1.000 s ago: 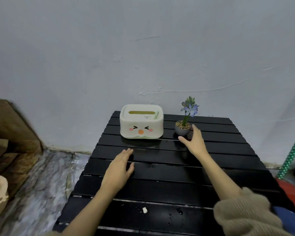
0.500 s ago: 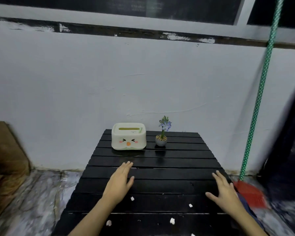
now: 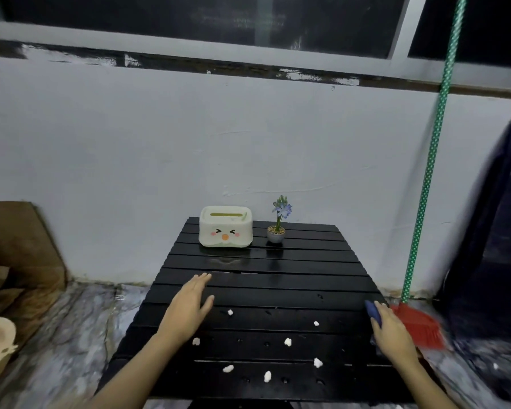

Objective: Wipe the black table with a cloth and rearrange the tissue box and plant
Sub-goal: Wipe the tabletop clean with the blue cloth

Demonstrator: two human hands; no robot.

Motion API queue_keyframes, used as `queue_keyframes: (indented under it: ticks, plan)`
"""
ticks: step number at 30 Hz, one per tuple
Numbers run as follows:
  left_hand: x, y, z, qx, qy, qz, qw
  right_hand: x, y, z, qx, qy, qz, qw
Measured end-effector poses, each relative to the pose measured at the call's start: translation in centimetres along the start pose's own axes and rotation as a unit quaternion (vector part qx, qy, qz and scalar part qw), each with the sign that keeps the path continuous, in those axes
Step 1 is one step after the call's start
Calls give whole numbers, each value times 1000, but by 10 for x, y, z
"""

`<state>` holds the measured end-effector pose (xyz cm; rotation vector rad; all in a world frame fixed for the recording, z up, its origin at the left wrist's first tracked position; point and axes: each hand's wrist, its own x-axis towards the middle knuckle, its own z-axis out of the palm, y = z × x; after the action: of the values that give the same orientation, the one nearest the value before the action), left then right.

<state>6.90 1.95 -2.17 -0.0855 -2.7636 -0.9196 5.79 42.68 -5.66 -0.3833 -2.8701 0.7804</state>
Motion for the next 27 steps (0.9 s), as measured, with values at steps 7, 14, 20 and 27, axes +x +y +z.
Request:
queue_keyframes:
  ticks: [7, 14, 20, 27]
  plan:
    - [-35, -43, -19, 3, 12, -57, 998, -37, -62, 36, 31, -33, -80, 996]
    - [-70, -73, -24, -22, 18, -115, 993, -72, -144, 81, 74, -142, -182, 970]
    - [-84, -78, -13, -38, 32, -137, 989, -88, -173, 90, 187, -242, -220, 926]
    - [-83, -75, -8, -38, 83, -157, 983, -57, -133, 49, 175, -149, -185, 956]
